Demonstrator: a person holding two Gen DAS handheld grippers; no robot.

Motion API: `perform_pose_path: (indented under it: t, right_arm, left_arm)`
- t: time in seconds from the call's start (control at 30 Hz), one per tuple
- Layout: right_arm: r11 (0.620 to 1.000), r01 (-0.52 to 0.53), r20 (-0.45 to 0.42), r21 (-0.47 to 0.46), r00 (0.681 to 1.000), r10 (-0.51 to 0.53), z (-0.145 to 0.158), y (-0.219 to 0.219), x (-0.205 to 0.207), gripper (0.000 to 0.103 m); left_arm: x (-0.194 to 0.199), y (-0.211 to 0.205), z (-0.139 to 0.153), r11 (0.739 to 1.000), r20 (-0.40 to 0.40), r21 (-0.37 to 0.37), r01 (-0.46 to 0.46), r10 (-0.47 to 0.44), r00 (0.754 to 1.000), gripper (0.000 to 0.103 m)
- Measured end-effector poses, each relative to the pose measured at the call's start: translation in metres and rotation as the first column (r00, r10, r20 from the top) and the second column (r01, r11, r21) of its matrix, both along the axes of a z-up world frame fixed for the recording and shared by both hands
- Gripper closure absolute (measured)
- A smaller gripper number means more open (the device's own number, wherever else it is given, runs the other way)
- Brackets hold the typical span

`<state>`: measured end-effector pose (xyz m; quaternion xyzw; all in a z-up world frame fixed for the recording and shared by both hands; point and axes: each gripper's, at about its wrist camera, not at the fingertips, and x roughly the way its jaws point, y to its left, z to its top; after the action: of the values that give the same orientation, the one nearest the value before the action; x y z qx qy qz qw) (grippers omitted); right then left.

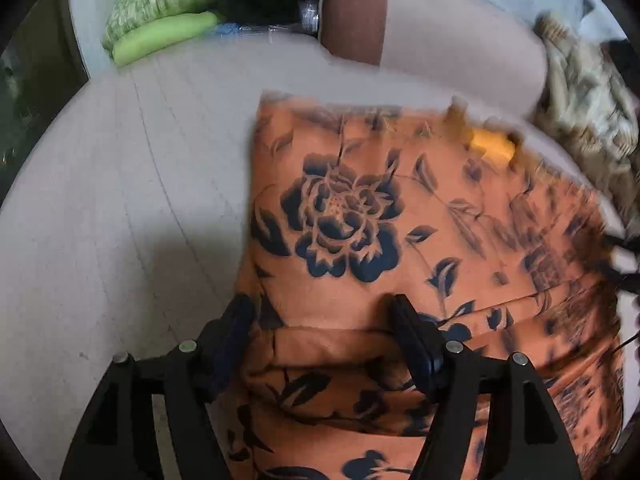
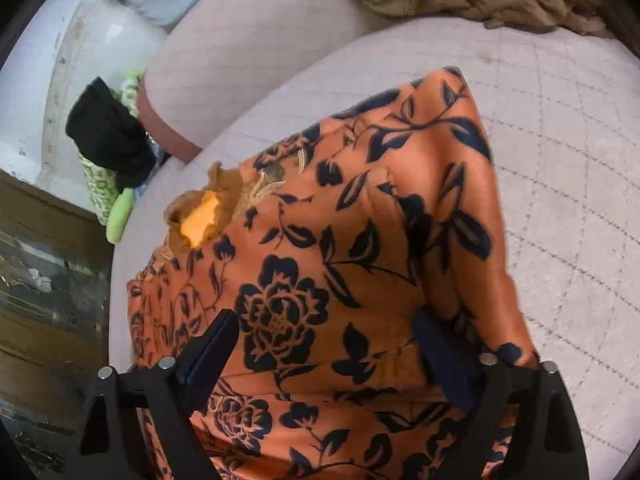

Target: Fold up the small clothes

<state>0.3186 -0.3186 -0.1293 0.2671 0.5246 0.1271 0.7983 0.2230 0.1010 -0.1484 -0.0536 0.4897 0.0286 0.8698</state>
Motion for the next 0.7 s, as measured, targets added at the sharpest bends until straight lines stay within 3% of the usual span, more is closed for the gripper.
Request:
perform_pose_path:
  t: [0.03, 0.1, 0.17, 0.27, 0.4, 0.53, 0.63, 0.7]
  right_arm:
    - [1.0, 0.027, 0.016, -0.015, 1.0, -0.027, 0.015, -0.001, -0.008, 0.013]
    - [1.0, 0.018, 0.117, -0.005, 0.993, -0.017, 0.041, -0.009, -0.029, 0.013]
    - [0.998, 0.015, 0.19, -0.056, 0.982, -0.004, 0.069, -0.02, -0.059, 0.012]
    - [0.996, -0.007, 0.186, -0.087, 0.982, 0.024, 0.081, -0.047, -0.1, 0.012]
    - [0.988, -0.057, 0.097, -0.144, 0.993, 0.071, 0.067, -0.082, -0.177, 0.012]
    - [0.989, -0.079, -0.034, -0.125, 0.997, 0.076, 0.028, -0.111, -0.247, 0.015]
    - [0.995, -0.061, -0.033, -0.073, 0.998, 0.059, 0.022, -0.114, -0.288, 0.018]
    - [0.997, -0.015, 0.033, -0.072, 0.999, 0.018, 0.039, -0.12, -0.322, 0.018]
  left_arm:
    - [-0.005, 0.0, 0.006, 1.0, 0.013, 0.01, 0.001, -0.001, 1.0, 0.031]
    - [-0.02, 0.006, 0.027, 0.998, 0.057, -0.06, 0.004, -0.001, 0.998, 0.032]
    - [-0.04, 0.015, 0.048, 0.995, 0.119, -0.098, 0.008, 0.004, 0.993, 0.032]
    - [-0.086, 0.029, 0.069, 0.991, 0.165, -0.128, 0.03, -0.008, 0.986, 0.031]
    - [-0.15, 0.049, 0.062, 0.981, 0.107, -0.191, 0.013, 0.007, 0.994, 0.031]
    - [-0.203, 0.05, 0.04, 0.976, 0.016, -0.216, -0.023, 0.027, 1.0, 0.032]
    - [-0.234, 0.053, 0.027, 0.965, -0.029, -0.252, -0.076, 0.071, 0.997, 0.032]
    - [-0.252, 0.052, 0.032, 0.958, -0.015, -0.27, -0.097, 0.096, 0.995, 0.032]
